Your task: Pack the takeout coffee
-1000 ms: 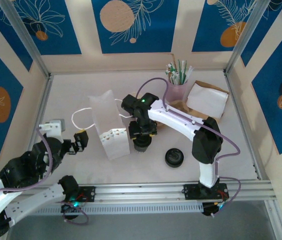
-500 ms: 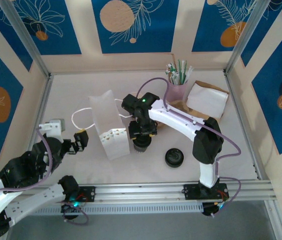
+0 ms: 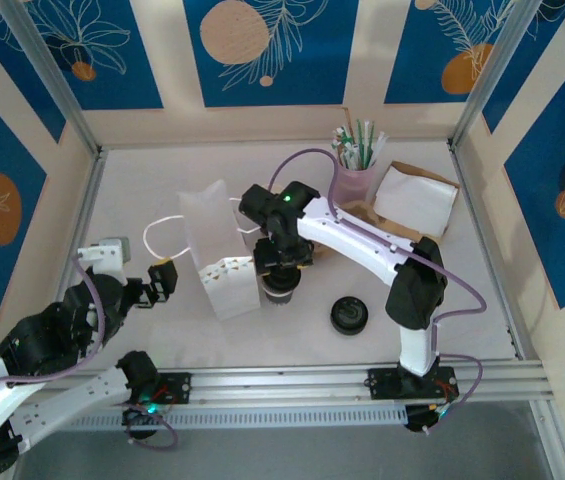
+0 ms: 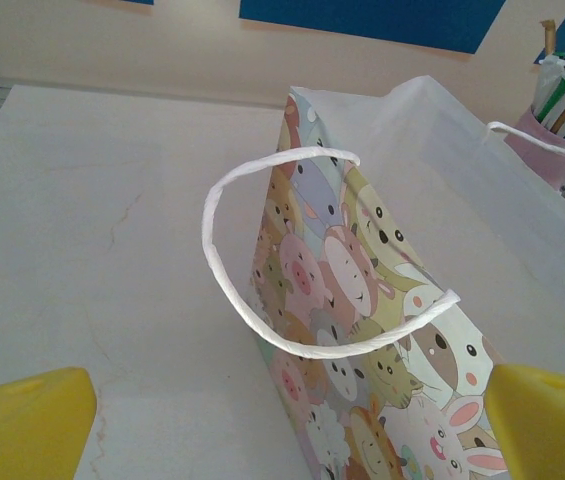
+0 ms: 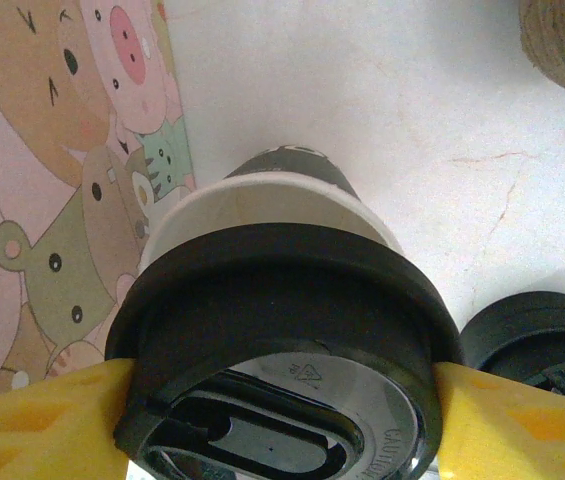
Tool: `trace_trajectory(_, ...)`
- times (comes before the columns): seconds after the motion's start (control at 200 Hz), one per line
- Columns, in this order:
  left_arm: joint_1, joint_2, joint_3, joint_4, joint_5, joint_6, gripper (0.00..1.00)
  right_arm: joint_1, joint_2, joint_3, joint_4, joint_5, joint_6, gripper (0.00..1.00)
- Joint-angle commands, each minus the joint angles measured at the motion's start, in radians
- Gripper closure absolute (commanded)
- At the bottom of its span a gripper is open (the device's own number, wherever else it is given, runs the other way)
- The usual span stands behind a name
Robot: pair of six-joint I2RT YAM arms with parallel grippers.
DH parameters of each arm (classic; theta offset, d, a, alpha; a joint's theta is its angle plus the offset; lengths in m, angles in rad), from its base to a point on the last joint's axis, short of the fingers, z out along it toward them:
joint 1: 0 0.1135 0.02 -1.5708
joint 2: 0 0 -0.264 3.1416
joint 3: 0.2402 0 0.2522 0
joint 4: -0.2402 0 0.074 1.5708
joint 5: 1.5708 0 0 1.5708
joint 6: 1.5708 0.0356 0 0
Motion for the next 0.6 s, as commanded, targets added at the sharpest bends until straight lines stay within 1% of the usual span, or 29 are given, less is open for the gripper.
trace_trajectory(0.0, -0.007, 0.01, 0.001, 0.018, 0.005, 0.006, 0.0, -0.008, 0.008, -0.009, 0.001, -0.028, -0.01, 0.29)
trace_trajectory(0.595, -0.007, 0.011, 0.0, 0.018, 0.004, 0.011, 0.0, 0.005, 0.062, -0.038, 0.025, -0.056, -0.001, 0.29)
